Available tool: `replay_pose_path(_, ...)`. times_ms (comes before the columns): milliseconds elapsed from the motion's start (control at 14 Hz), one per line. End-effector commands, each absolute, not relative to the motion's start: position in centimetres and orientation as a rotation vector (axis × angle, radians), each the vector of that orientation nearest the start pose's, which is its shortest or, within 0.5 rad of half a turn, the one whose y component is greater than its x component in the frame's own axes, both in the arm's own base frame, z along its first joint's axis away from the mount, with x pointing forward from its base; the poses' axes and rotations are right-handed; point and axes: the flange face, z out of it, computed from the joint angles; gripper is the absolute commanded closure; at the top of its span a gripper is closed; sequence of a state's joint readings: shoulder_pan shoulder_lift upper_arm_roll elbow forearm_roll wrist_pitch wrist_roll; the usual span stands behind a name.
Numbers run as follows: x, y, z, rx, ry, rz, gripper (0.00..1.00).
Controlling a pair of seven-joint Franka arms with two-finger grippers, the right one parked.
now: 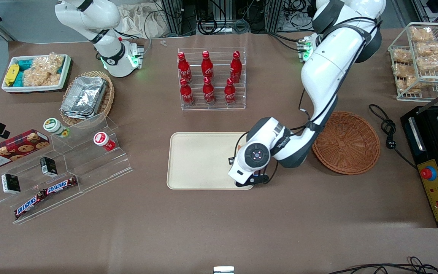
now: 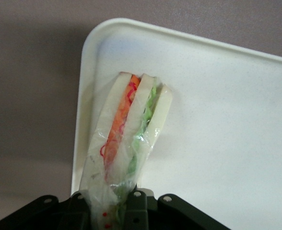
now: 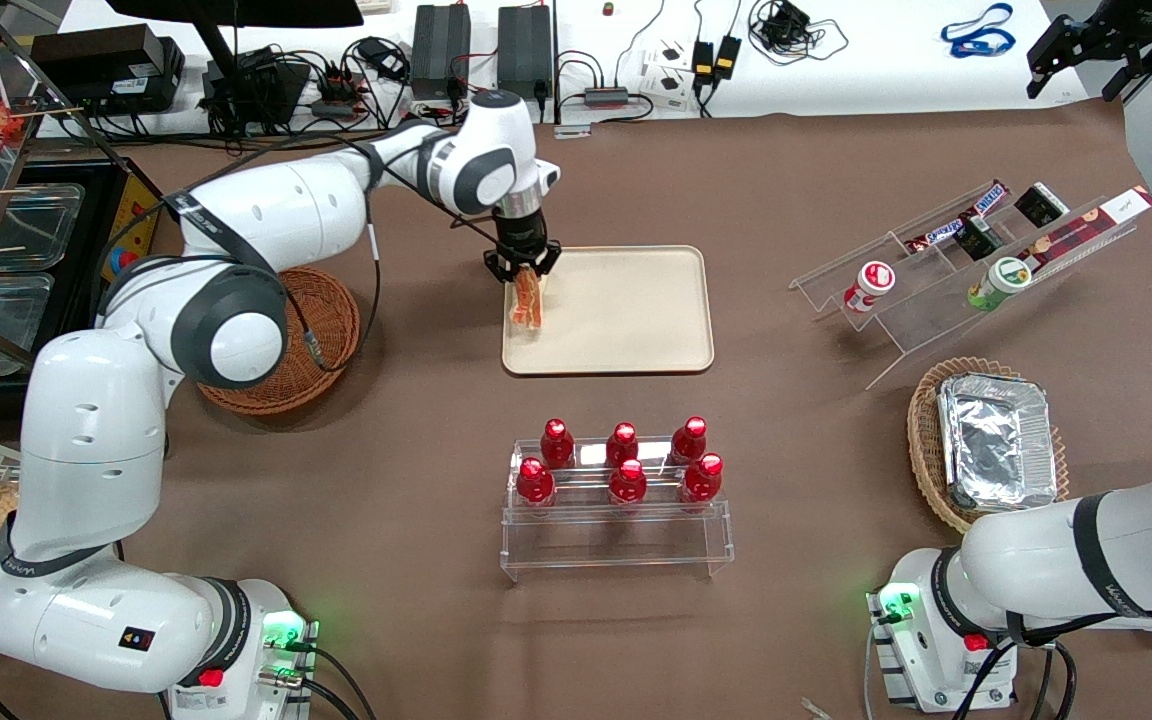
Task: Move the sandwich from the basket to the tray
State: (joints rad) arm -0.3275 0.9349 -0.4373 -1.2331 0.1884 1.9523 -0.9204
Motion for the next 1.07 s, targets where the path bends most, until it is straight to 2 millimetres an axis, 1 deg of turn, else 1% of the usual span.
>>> replay_pose_path(0,59.8,-44.5,22.2,-3.104,-0.392,0.303,0.11)
replay_pose_path(71,60.2,-44.2,22.7,-3.106,-0.409,0.295,0.00)
replay_pose_path(143,60.5,-44.0,23.8,-3.109,-0.416,0.280,0.00)
replay_pose_path(214,60.9,-43.7,25.9,-3.121,-0.424,0.242,0.00)
replay_pose_path(286,61.7,-42.9,28.4,-3.135,-0.446,0.195,0.00)
replay_pose_path(429,63.5,-39.8,33.1,-3.147,-0.534,0.153,0.00)
replay_pose_path(571,63.8,-36.8,38.0,-3.095,-0.553,0.124,0.00)
replay_pose_path(643,63.7,-35.0,40.9,-3.063,-0.578,0.120,0.00)
replay_pose_path(714,64.1,-32.1,43.5,-3.042,-0.607,0.115,0.00)
replay_pose_path(786,65.1,-27.4,46.2,-3.035,-0.669,0.113,0.00)
replay_pose_path(857,65.5,-23.2,47.9,-3.049,-0.632,0.119,0.00)
replay_pose_path(929,64.9,-19.7,49.9,-3.085,-0.530,0.128,0.00)
replay_pose_path(1000,64.5,-15.4,51.0,-3.114,-0.461,0.146,0.00)
